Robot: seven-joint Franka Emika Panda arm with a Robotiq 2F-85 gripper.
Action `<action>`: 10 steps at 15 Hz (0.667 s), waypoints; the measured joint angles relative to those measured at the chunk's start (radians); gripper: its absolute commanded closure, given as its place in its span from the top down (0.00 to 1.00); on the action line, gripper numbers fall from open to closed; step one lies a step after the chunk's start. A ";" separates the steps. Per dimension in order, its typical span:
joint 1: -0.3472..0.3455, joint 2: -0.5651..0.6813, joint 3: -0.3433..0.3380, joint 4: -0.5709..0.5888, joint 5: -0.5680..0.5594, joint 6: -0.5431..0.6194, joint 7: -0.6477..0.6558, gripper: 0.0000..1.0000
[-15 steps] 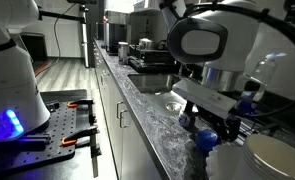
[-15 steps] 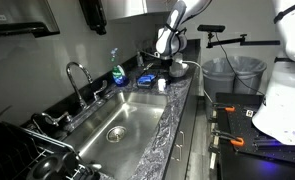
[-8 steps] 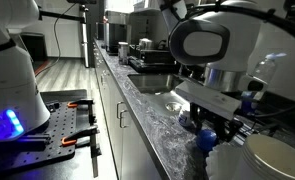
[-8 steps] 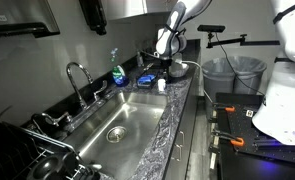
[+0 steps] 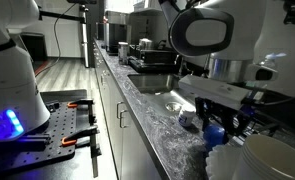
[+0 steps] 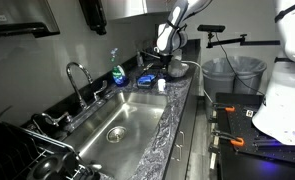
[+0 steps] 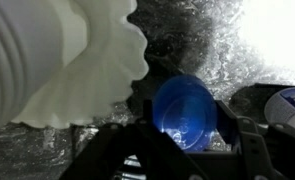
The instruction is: Move the container to the left
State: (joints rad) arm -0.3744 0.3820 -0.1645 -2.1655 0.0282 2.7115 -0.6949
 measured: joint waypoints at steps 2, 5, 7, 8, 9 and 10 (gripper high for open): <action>0.000 -0.024 -0.007 -0.003 -0.003 -0.009 0.030 0.36; -0.002 -0.049 -0.009 -0.003 0.000 -0.023 0.060 0.36; -0.005 -0.056 0.002 0.001 0.023 -0.023 0.072 0.36; -0.007 -0.056 0.011 0.006 0.042 -0.023 0.072 0.36; -0.009 -0.056 0.021 0.011 0.060 -0.022 0.074 0.36; -0.009 -0.055 0.030 0.016 0.078 -0.023 0.075 0.36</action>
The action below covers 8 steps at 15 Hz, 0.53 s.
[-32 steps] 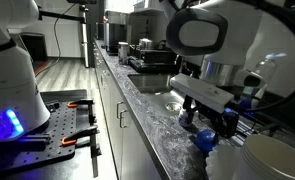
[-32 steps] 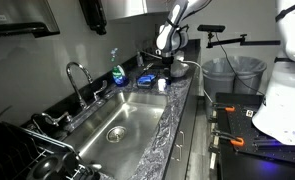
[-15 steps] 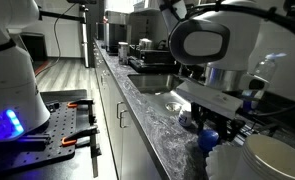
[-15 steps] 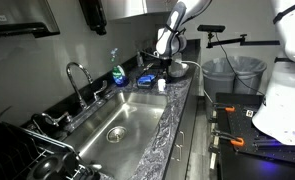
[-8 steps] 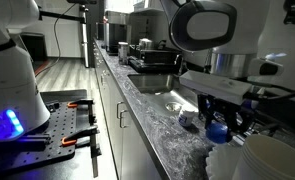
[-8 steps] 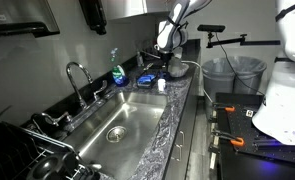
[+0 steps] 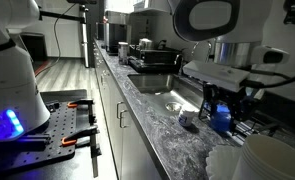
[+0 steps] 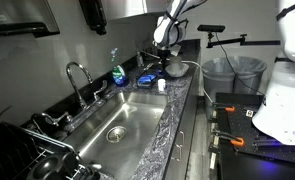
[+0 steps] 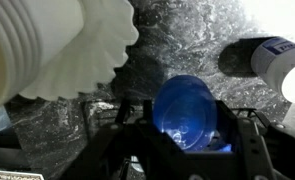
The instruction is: Move the container to the left
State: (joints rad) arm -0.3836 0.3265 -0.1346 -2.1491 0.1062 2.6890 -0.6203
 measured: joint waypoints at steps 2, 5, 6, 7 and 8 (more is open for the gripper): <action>0.000 0.003 0.014 0.015 0.020 0.000 0.008 0.36; 0.000 0.013 0.025 0.045 0.026 0.000 0.039 0.36; 0.000 0.018 0.026 0.055 0.027 0.000 0.046 0.36; 0.000 0.024 0.027 0.067 0.027 0.000 0.058 0.36; 0.000 0.032 0.028 0.080 0.027 0.000 0.066 0.36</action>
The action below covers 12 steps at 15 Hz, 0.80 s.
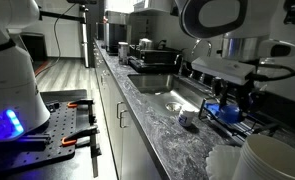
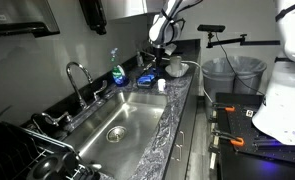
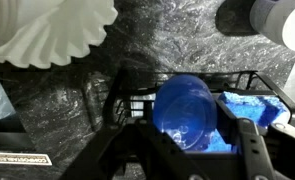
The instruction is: Move the container to the left
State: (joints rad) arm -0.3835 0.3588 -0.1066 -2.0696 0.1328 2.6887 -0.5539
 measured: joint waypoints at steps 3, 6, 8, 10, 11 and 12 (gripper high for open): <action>0.000 0.036 0.005 0.046 0.000 -0.005 0.032 0.36; 0.000 0.083 0.011 0.100 0.000 -0.008 0.061 0.36; 0.000 0.116 0.015 0.139 0.000 -0.012 0.082 0.36; 0.000 0.147 0.017 0.176 -0.001 -0.020 0.098 0.36; 0.000 0.162 0.018 0.194 -0.002 -0.027 0.107 0.36; 0.000 0.175 0.018 0.211 -0.002 -0.034 0.112 0.36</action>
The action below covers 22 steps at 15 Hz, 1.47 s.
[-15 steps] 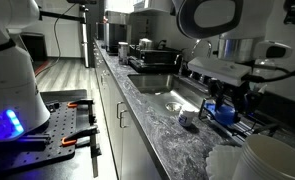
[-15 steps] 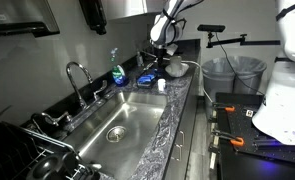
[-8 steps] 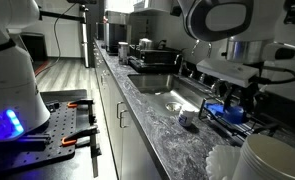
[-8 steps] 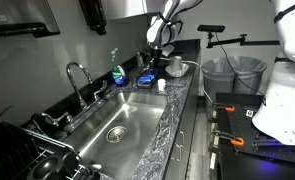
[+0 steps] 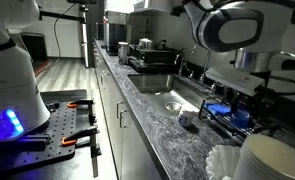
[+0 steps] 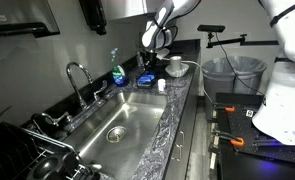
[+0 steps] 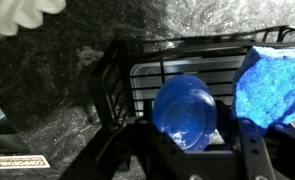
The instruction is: Move the container to the left
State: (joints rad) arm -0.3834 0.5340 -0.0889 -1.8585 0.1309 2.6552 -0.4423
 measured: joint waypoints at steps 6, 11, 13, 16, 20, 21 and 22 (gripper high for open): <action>0.000 0.063 0.000 0.071 -0.003 -0.036 0.016 0.36; 0.000 0.080 0.000 0.104 -0.008 -0.074 0.016 0.94; 0.000 0.081 0.000 0.112 -0.008 -0.086 0.016 1.00; 0.000 0.080 0.000 0.117 -0.009 -0.088 0.016 1.00; -0.003 0.055 0.000 0.110 -0.010 -0.087 0.016 1.00; -0.003 0.040 0.000 0.101 -0.010 -0.087 0.015 0.80; -0.003 0.022 0.000 0.088 -0.010 -0.087 0.014 0.74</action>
State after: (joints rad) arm -0.3864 0.5557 -0.0887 -1.7705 0.1205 2.5686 -0.4279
